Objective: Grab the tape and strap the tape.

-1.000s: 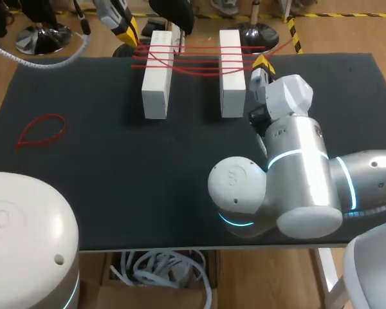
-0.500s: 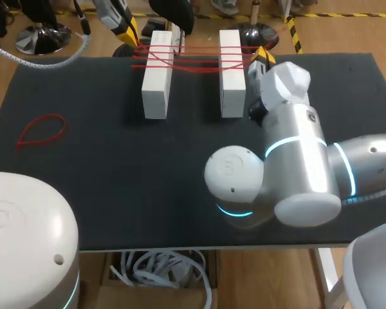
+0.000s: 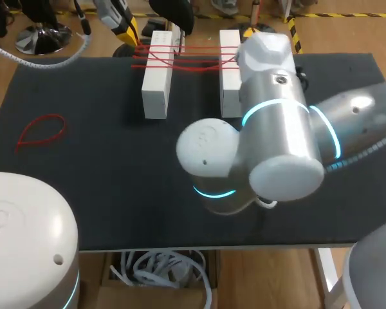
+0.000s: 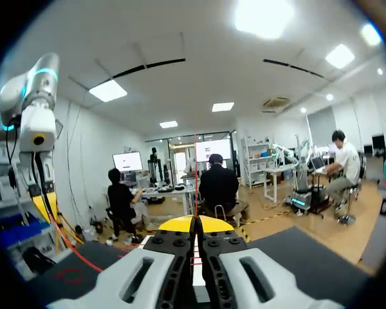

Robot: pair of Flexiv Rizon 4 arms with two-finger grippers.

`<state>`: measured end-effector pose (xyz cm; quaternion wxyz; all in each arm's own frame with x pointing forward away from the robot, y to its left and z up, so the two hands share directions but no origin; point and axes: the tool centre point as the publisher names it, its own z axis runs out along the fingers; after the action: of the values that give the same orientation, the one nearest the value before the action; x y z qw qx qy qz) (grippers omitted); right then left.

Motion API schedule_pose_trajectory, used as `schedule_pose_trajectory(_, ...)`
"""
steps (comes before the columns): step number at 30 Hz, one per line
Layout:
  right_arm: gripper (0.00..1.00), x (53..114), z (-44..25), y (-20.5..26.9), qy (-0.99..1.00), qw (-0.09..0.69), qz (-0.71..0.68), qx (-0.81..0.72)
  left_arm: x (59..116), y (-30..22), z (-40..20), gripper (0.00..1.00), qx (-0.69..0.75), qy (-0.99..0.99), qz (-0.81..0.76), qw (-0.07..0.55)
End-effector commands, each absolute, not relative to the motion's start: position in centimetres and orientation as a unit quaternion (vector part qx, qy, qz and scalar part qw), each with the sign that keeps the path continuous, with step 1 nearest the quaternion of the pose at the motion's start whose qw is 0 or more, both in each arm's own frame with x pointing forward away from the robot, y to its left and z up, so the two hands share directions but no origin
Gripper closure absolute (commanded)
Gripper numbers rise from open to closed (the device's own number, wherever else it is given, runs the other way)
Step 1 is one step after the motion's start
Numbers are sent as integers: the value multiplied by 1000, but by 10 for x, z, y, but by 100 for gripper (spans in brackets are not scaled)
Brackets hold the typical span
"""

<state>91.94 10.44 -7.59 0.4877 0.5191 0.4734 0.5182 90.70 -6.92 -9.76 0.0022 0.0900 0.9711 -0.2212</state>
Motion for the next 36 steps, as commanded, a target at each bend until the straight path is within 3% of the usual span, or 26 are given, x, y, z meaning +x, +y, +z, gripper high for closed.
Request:
schedule_pose_trajectory(1,100,916,-62,116,555,622,322,448,907,-69,-97,100,89,972,-219,2)
schedule_pose_trajectory(22,100,915,-58,136,654,666,178,312,907,-69,-97,100,89,972,-219,2)
schedule_pose_trajectory(25,100,915,-57,138,662,657,200,300,907,-69,-97,100,89,972,-219,2)
schedule_pose_trajectory(27,100,914,-55,140,654,627,288,310,907,-69,-97,100,89,972,-219,2)
schedule_pose_trajectory(36,100,914,-55,140,654,627,288,310,907,-69,-97,100,89,972,-219,2)
